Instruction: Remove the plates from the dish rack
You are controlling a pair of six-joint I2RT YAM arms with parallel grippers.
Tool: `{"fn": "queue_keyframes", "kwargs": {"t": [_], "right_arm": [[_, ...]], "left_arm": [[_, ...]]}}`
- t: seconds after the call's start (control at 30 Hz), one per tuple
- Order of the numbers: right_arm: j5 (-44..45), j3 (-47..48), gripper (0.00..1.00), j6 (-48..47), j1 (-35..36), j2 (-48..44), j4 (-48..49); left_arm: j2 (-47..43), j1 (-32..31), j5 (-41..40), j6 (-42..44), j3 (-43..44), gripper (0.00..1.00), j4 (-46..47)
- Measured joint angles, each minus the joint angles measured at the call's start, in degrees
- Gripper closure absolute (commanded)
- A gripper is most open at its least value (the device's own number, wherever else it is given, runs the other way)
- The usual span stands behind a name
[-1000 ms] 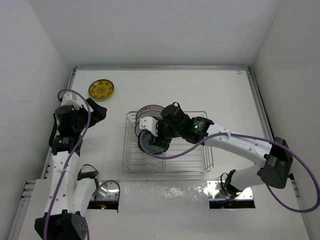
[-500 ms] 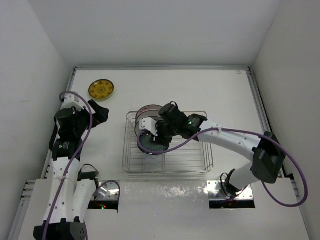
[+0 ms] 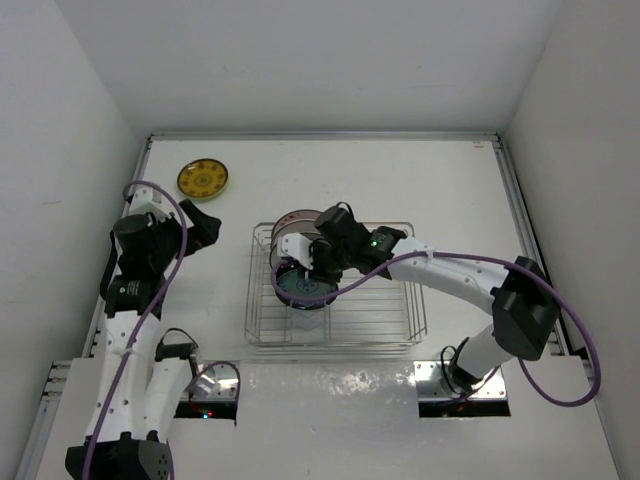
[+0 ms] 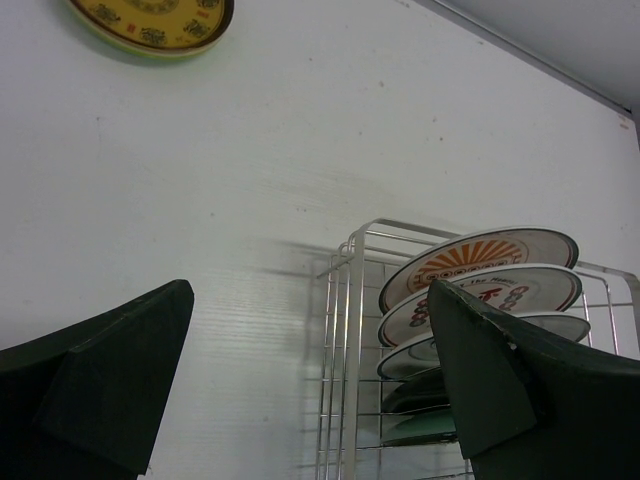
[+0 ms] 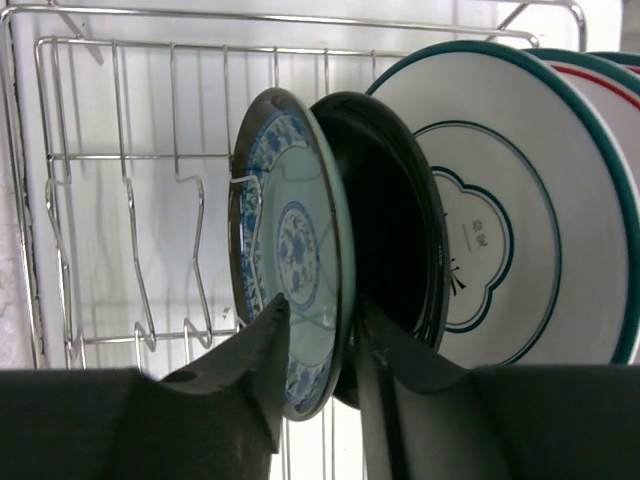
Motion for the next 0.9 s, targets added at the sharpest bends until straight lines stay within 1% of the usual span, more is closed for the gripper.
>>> {"fn": "queue_keyframes", "kwargs": {"t": [0.03,0.1,0.13,0.17,0.27,0.47,0.63,0.77,0.9], "right_arm": [[0.2,0.0,0.74,0.0,0.0,0.0,0.2],[0.5,0.0,0.78,0.0,0.0,0.0,0.8],[0.9,0.0,0.81,0.1,0.0,0.0,1.1],[1.3,0.0,1.0,0.1,0.0,0.0,1.3],[2.8,-0.1,1.0,0.9,0.0,-0.2,3.0],[6.3,-3.7,1.0,2.1,0.0,-3.4,6.5],[10.0,-4.0,1.0,4.7,0.5,-4.1,7.8],[15.6,-3.6,1.0,8.7,2.3,-4.3,8.9],[24.0,1.3,1.0,16.2,3.2,-4.3,5.2]], "left_arm": [[0.0,0.0,0.1,0.0,0.0,0.0,0.0],[0.0,0.0,0.2,0.0,0.0,0.0,0.0],[0.0,0.0,0.3,0.0,0.0,0.0,0.0],[0.1,0.0,0.4,0.0,0.0,0.0,0.1],[0.2,0.0,0.6,0.0,0.0,0.0,0.2],[0.4,0.0,0.6,0.0,0.0,0.0,0.4],[0.6,0.0,0.6,0.0,0.0,0.0,0.4],[1.3,0.0,0.6,0.0,0.0,0.0,0.5],[2.0,0.0,3.3,0.0,0.0,0.0,1.1]]}}
